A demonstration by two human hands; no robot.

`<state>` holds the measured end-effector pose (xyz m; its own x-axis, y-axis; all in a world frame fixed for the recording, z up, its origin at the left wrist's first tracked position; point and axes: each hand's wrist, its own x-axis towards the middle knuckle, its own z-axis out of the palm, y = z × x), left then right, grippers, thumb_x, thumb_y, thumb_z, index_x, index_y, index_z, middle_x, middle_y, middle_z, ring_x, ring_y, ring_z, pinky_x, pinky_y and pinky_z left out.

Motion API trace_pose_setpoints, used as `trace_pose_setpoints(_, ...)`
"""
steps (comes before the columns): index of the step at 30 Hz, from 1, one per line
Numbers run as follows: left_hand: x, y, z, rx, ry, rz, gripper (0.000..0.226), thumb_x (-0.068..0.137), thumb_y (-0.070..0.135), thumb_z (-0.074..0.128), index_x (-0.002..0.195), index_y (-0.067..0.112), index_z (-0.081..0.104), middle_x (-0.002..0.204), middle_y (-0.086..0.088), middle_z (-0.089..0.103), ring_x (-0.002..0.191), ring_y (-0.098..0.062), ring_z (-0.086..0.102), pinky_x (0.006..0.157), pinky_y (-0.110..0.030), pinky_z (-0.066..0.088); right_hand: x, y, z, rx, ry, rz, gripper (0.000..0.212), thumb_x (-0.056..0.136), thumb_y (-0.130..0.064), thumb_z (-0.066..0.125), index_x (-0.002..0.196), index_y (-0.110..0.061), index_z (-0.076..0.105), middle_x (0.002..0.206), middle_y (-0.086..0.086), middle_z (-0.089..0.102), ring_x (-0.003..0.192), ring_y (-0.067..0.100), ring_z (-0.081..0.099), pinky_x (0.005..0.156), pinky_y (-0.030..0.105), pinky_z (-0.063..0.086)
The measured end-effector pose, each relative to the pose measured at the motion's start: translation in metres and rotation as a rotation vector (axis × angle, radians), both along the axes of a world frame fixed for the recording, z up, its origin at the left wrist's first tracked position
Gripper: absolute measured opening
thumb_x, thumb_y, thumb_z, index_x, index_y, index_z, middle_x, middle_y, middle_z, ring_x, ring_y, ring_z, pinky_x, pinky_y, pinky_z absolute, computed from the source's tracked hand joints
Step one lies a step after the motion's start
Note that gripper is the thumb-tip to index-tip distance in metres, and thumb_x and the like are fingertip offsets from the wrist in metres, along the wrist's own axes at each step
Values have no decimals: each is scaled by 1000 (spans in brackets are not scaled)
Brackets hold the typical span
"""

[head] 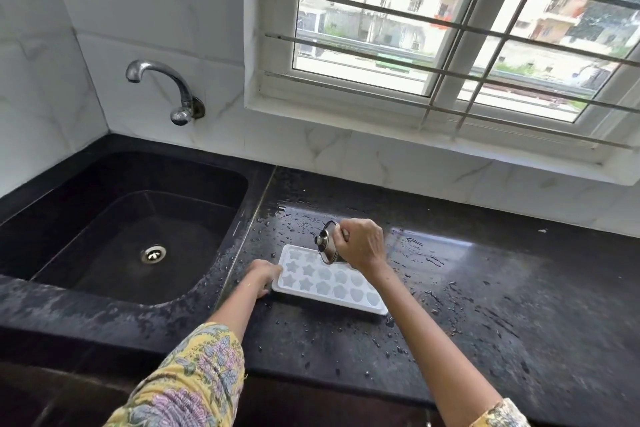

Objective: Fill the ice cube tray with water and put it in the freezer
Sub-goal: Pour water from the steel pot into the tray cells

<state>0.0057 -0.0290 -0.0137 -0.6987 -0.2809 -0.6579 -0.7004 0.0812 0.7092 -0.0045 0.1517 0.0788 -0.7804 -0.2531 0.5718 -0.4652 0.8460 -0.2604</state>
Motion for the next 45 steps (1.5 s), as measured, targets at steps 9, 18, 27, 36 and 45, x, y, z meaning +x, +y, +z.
trace_pose_setpoints(9,-1,-1,-4,-30,21,-10,32,87,17,57,116,3,61,129,-13,58,92,-20,48,92,-37,47,-4,0,-2,-17,53,4,34,73,-24,40,40,-18,37,33,1,43,32,10,29,45,18,26)
trace_pose_setpoints(18,2,3,4,-10,23,-31,33,90,12,52,121,1,58,131,-14,57,93,-19,46,78,-27,39,-6,1,-2,-2,39,14,33,73,-19,45,43,-21,32,33,1,42,33,11,29,46,18,31)
trace_pose_setpoints(27,7,4,12,4,19,-16,33,91,12,52,122,1,58,130,-13,57,93,-19,47,79,-27,40,-4,3,1,-21,-55,0,35,70,-12,53,43,-20,32,37,-5,31,34,12,27,42,17,23)
trace_pose_setpoints(36,11,3,19,29,16,-2,31,89,10,53,118,3,61,98,-6,51,90,-18,47,77,-25,40,-6,-9,10,-135,-173,-45,55,77,-10,60,42,-24,19,39,-11,23,38,5,21,42,23,26)
trace_pose_setpoints(45,12,3,22,75,26,50,28,89,5,53,63,13,47,68,-2,46,72,-13,48,57,-19,38,-8,-28,3,-36,-114,31,37,73,-16,51,44,-17,29,39,-3,31,36,16,27,40,19,22)
